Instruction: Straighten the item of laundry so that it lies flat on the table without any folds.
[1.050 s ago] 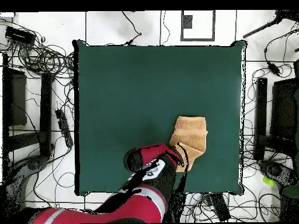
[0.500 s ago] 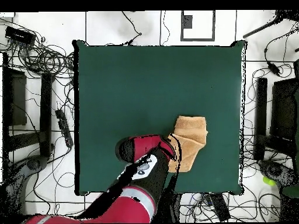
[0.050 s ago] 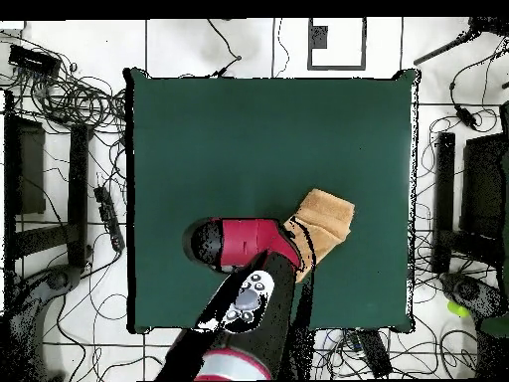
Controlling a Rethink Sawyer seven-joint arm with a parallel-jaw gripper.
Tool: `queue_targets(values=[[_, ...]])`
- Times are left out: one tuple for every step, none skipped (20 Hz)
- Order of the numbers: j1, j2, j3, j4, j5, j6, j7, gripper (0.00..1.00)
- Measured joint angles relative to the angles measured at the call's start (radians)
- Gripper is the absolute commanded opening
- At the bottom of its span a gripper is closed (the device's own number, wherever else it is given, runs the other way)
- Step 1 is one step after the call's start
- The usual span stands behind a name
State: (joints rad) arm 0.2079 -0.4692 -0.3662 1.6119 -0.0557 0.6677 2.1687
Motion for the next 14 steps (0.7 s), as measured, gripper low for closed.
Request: queue_targets(values=[[-0.004,-0.012,0.005,0.000,0.002,0.005,0.000,0.00],[-0.011,-0.029,0.012,-0.001,0.005,0.014,0.000,0.00],[-0.019,-0.056,0.021,-0.006,0.010,0.030,0.000,0.00],[-0.021,-0.065,0.023,-0.009,0.013,0.037,0.000,0.00],[-0.022,-0.070,0.024,-0.011,0.014,0.040,0.000,0.00],[-0.023,-0.082,0.025,-0.018,0.019,0.052,0.000,0.00],[-0.023,-0.088,0.025,-0.023,0.021,0.059,0.000,0.00],[-0.023,-0.092,0.026,-0.029,0.024,0.066,0.000,0.00],[-0.023,-0.097,0.026,-0.035,0.026,0.072,0.000,0.00],[-0.023,-0.099,0.027,-0.041,0.028,0.074,0.000,0.00],[-0.023,-0.101,0.027,-0.047,0.030,0.076,0.000,0.00],[-0.023,-0.100,0.028,-0.054,0.031,0.076,0.000,0.00],[-0.022,-0.097,0.027,-0.062,0.031,0.076,0.000,0.00],[-0.021,-0.094,0.028,-0.067,0.031,0.076,0.000,0.00]])
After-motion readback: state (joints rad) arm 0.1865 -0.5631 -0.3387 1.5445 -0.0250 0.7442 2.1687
